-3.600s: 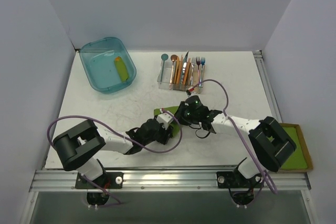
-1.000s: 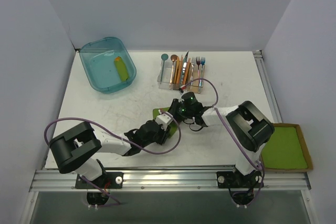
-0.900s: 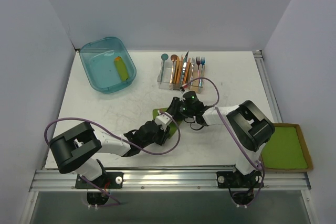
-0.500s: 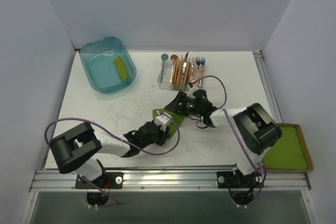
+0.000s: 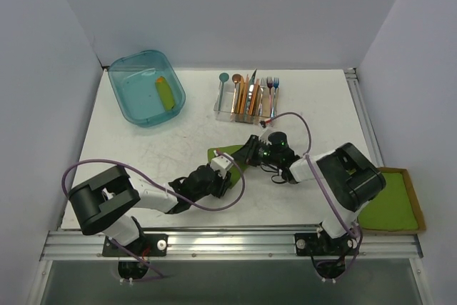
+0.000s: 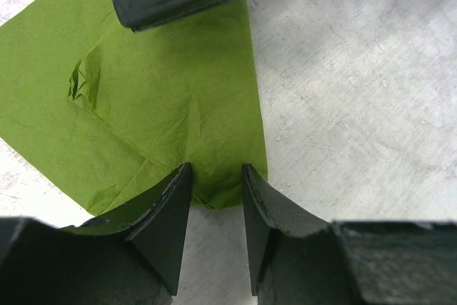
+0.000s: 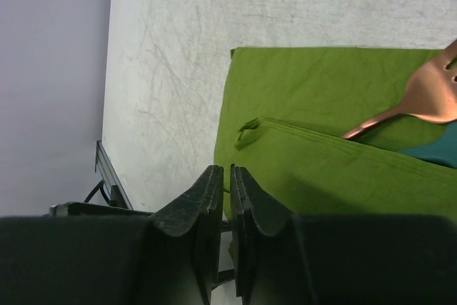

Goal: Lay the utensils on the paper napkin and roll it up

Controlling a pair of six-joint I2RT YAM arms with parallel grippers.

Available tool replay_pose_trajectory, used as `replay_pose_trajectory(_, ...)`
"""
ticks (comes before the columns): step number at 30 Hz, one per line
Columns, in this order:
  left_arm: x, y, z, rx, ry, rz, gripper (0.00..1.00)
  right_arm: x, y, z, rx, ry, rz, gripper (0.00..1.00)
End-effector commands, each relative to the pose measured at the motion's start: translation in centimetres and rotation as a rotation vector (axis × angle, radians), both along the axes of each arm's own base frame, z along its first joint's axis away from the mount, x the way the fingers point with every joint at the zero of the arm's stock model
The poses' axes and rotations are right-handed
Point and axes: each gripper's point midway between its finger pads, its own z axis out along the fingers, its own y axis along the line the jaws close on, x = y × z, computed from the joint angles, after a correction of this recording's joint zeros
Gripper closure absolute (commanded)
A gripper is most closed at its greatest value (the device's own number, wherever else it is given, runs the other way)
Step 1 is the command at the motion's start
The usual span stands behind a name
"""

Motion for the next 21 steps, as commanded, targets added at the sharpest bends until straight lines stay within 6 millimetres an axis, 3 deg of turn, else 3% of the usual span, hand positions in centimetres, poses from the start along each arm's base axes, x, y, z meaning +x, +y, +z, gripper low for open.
replay_pose_trajectory(1,-0.3,-0.7,0.3,-0.03,0.0,-0.018,0.57,0.4,0.3,0.1,0.063,-0.031,0.012,0.89)
replay_pose_trajectory(11,-0.4,-0.6,0.3,-0.033,0.002,-0.023,0.57,0.7,-0.5,-2.4,0.012,0.022,-0.005,0.92)
replay_pose_trajectory(21,-0.4,-0.7,0.4,-0.039,0.003,-0.024,0.57,0.2,0.8,0.2,0.037,-0.031,0.033,0.9)
